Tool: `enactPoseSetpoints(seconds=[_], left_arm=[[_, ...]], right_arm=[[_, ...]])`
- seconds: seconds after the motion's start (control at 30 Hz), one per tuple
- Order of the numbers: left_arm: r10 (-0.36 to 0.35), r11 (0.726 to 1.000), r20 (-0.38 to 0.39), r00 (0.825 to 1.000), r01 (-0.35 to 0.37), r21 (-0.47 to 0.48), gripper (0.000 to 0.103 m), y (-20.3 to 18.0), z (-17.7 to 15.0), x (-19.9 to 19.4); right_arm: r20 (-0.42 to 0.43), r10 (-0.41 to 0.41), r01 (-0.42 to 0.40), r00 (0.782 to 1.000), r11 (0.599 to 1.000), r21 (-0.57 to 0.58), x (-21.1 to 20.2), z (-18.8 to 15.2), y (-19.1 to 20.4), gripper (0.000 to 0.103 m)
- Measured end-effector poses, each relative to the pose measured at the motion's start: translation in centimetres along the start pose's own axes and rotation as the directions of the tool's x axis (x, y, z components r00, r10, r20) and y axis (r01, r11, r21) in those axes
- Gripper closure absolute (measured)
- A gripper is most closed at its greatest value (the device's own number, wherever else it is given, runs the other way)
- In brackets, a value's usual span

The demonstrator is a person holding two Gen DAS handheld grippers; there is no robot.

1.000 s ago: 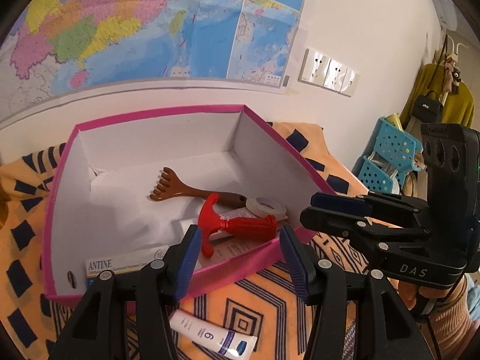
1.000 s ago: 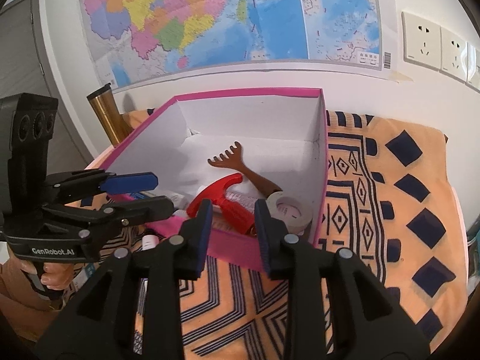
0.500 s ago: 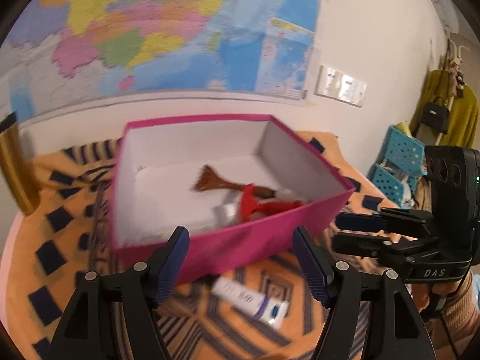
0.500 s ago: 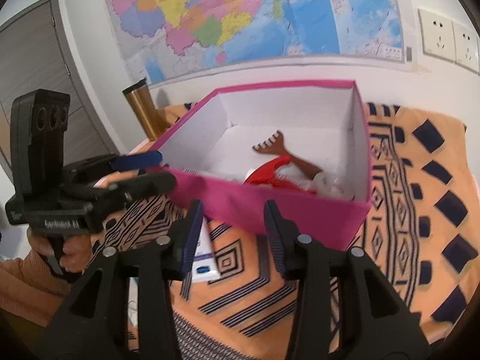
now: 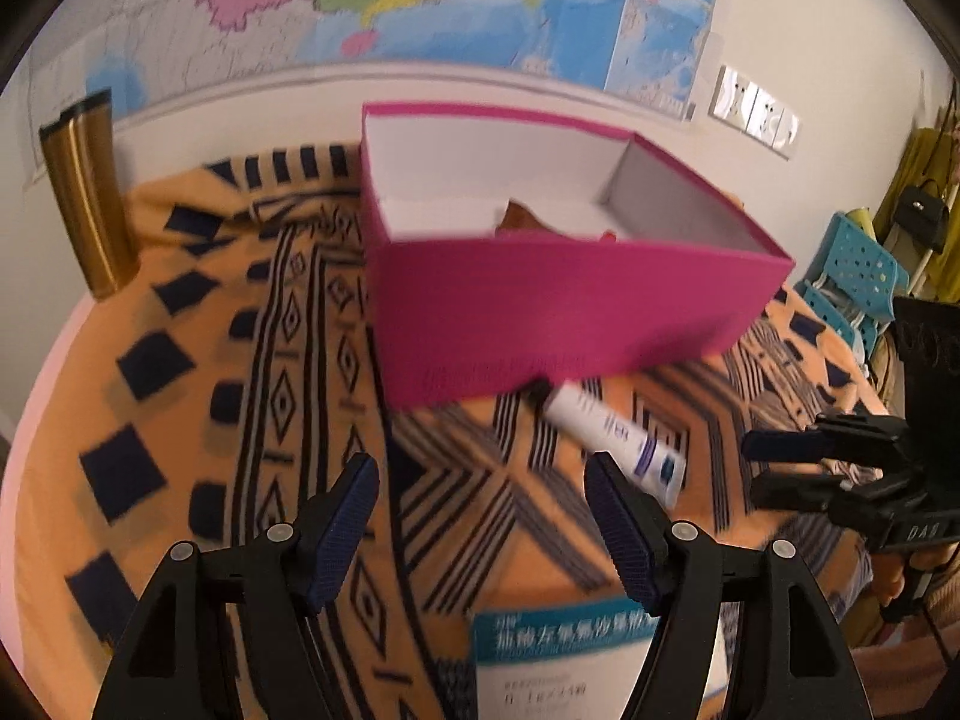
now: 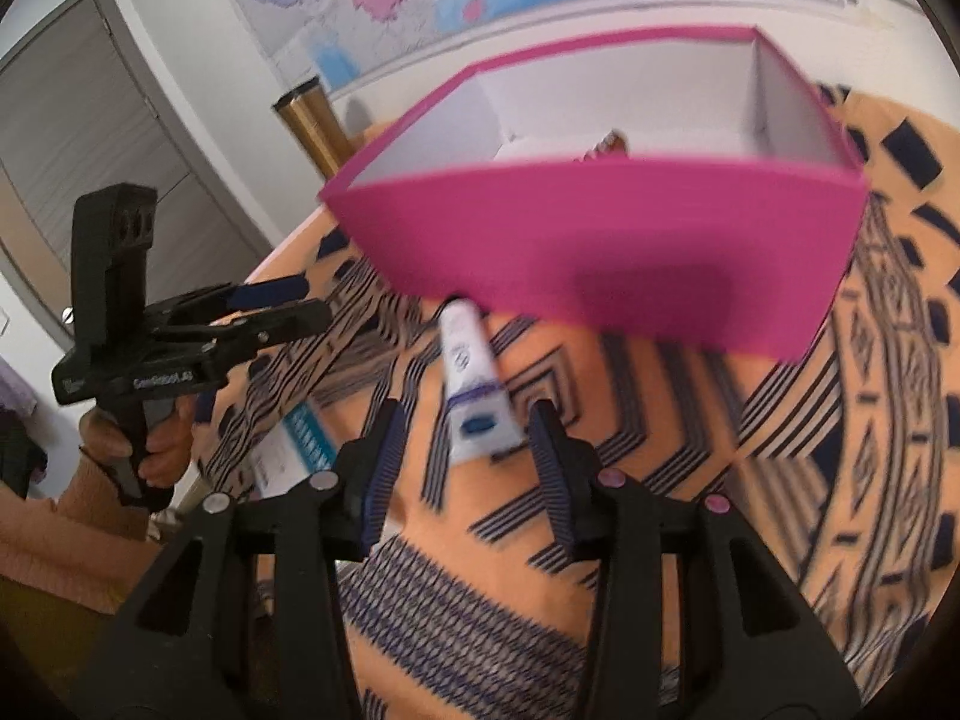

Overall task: Organize rigid objects
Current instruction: 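Move the left gripper to the white-and-teal medicine box and grasp it, then lift the medicine box with the left gripper and carry it toward the pink box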

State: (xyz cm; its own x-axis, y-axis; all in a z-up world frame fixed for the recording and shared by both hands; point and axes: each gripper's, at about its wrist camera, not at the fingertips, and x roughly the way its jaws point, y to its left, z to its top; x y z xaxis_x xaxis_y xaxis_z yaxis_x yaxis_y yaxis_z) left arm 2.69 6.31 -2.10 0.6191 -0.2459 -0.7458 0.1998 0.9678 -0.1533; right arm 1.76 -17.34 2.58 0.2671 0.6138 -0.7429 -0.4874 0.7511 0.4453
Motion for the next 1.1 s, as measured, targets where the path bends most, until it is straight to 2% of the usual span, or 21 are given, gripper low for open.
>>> enactPoseSetpoints(seconds=[0.27,0.63,0.87,1.1], left_arm=[[-0.002,1.0,-0.057,0.998,0.001,-0.011,0.031,0.1,-2.8,-0.1],[-0.038,0.999,-0.094,0.995,0.037,-0.005,0.034,-0.4,-4.9,-1.2],[-0.052,0.999,-0.124,0.991,0.052,0.0,0.035,-0.7,-6.1,-1.5],[-0.071,0.997,-0.123,0.99,0.069,-0.025,0.041,-0.8,-6.5,-1.7]], right_arm=[[-0.074,0.05,-0.05,0.996,0.999,0.008,1.2,-2.8,0.9,0.058],[-0.109,0.126,-0.126,0.986,0.992,0.003,1.8,-4.3,2.7,0.058],[-0.113,0.145,-0.145,0.983,0.989,0.014,2.3,-4.6,3.1,0.058],[-0.118,0.154,-0.153,0.981,0.988,0.019,2.6,-4.6,3.3,0.058]])
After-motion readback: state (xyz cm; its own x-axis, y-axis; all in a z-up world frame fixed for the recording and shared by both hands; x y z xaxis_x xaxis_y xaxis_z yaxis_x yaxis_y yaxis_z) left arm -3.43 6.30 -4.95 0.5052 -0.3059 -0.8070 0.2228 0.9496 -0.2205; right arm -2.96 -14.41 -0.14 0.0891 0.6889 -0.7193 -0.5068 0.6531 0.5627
